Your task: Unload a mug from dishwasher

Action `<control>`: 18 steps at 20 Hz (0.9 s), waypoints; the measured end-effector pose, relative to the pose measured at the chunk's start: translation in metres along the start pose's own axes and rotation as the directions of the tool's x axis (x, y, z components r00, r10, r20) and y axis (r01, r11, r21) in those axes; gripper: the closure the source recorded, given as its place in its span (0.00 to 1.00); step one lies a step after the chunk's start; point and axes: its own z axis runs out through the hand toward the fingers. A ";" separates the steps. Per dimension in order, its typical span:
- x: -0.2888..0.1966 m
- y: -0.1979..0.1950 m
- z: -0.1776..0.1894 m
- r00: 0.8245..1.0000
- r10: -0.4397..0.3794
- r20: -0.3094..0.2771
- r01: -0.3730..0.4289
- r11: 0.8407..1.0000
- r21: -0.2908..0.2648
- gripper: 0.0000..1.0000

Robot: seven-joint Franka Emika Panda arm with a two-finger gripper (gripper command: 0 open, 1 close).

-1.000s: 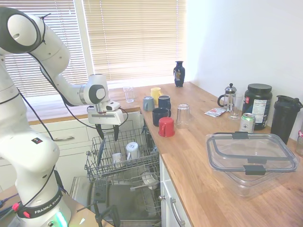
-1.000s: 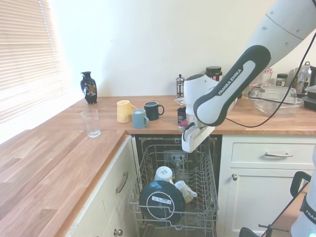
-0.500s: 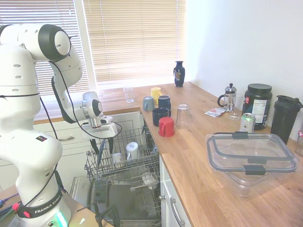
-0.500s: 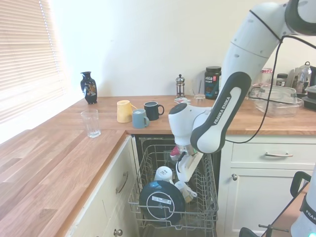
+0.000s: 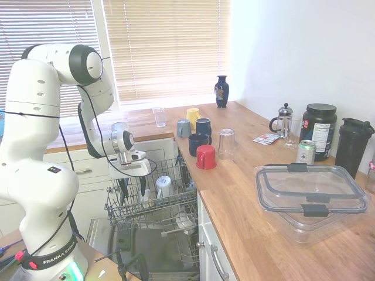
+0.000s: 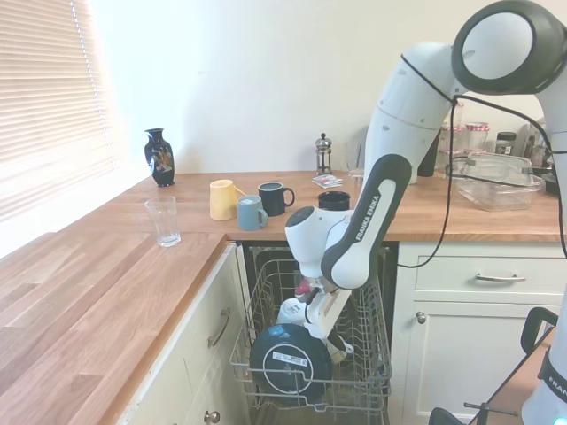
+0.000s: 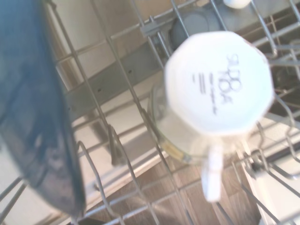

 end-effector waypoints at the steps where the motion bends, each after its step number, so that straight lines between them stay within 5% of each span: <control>1: 0.001 -0.001 0.005 1.000 -0.008 -0.003 0.008 1.000 0.006 0.00; 7: 0.005 -0.003 0.026 0.998 -0.063 -0.025 0.065 0.996 0.060 0.00; 18: 0.024 0.006 0.057 0.989 -0.144 -0.047 0.146 0.988 0.058 0.00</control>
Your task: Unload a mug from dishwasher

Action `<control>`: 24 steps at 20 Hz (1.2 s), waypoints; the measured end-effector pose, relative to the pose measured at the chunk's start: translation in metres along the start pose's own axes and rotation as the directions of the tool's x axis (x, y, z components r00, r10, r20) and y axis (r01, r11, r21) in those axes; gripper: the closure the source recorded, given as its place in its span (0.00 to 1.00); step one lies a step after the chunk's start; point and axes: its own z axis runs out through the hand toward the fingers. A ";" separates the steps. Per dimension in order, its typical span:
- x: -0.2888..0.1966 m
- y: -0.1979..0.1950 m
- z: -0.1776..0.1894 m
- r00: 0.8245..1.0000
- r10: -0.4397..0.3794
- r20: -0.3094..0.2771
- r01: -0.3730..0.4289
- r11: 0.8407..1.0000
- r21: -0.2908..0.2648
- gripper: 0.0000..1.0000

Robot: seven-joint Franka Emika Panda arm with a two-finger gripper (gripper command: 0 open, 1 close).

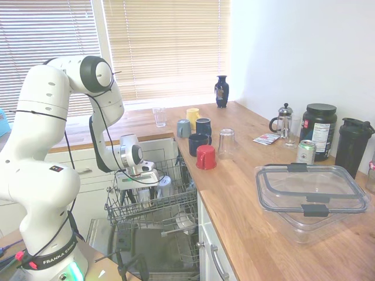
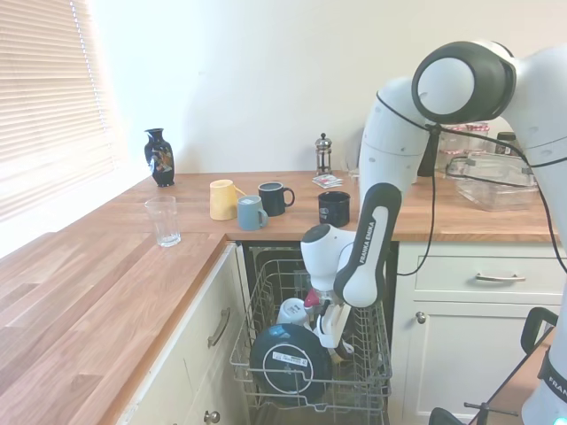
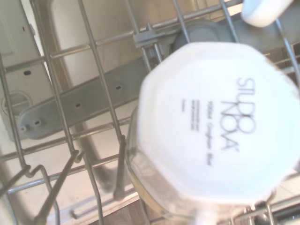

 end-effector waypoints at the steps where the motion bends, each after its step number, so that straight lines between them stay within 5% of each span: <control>1: 0.000 -0.001 0.002 1.000 -0.010 -0.002 0.010 1.000 -0.001 0.00; 24: 0.025 -0.023 0.010 0.988 -0.152 -0.017 0.151 0.986 -0.069 0.00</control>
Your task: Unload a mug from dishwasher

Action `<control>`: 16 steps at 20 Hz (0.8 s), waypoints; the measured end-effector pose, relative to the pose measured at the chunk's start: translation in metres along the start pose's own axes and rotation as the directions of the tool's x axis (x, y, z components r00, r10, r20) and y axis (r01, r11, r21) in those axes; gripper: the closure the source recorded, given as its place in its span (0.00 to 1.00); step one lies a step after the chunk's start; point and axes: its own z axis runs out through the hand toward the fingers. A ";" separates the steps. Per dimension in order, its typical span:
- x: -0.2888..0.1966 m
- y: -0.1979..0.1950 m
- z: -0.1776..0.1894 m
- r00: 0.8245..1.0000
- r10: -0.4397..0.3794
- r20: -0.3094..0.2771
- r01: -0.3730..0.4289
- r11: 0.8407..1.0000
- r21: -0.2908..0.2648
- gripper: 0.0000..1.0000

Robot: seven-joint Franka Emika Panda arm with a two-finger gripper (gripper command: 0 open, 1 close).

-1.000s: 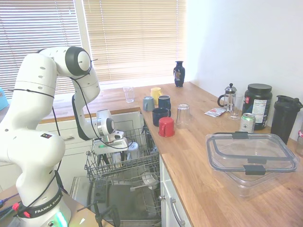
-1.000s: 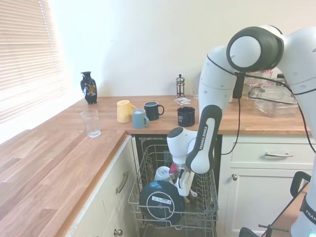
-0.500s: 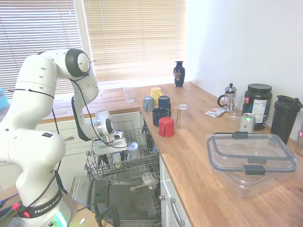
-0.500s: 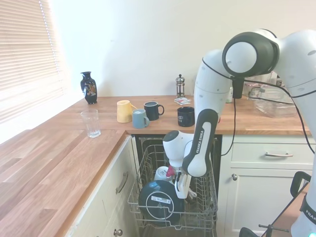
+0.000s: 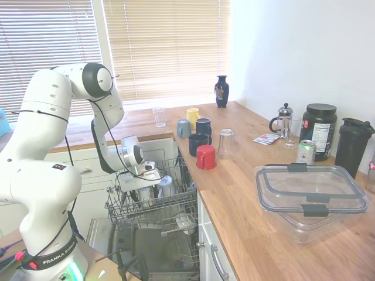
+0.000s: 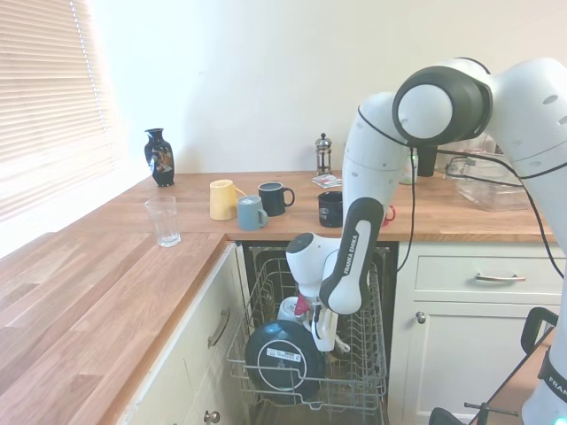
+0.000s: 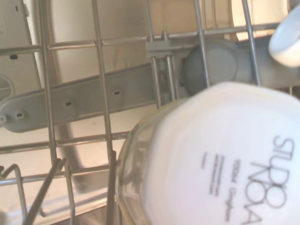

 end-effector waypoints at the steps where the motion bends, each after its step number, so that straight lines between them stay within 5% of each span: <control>1: 0.001 0.000 0.000 1.000 -0.005 0.000 0.005 1.000 -0.001 0.00; 2: 0.002 0.000 -0.001 1.000 -0.008 0.000 0.008 1.000 -0.002 1.00; 16: 0.018 0.011 0.008 1.000 0.006 0.022 -0.007 1.000 0.017 1.00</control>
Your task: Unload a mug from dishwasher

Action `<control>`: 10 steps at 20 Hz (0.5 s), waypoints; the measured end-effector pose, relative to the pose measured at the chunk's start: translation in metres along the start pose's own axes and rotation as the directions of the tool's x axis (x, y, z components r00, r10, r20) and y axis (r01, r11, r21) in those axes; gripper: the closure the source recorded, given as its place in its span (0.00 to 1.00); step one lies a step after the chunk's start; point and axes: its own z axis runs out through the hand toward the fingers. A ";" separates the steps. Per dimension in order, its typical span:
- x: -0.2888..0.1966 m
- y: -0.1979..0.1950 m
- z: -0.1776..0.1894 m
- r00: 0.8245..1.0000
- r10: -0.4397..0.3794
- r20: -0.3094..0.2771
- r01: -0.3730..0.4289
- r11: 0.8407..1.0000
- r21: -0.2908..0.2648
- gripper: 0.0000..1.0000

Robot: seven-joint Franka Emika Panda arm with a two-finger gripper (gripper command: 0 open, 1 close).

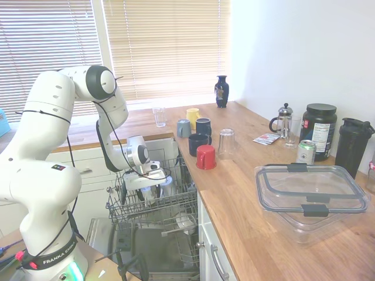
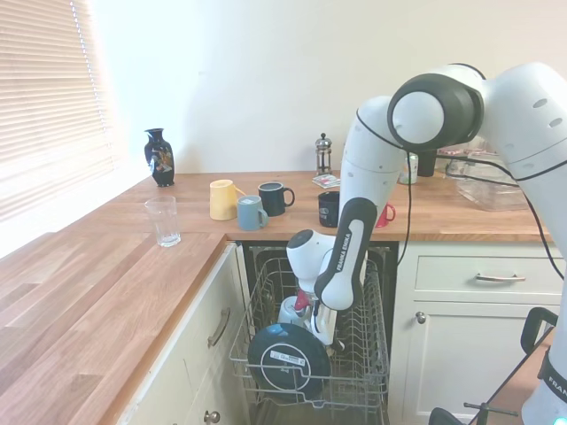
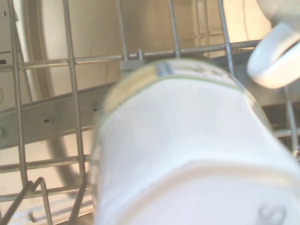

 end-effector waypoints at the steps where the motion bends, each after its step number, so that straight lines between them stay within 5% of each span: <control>1: 0.000 0.000 0.000 1.000 0.002 0.002 -0.002 1.000 0.002 1.00; 10: -0.002 0.000 0.003 0.999 -0.030 0.026 0.029 0.999 0.023 1.00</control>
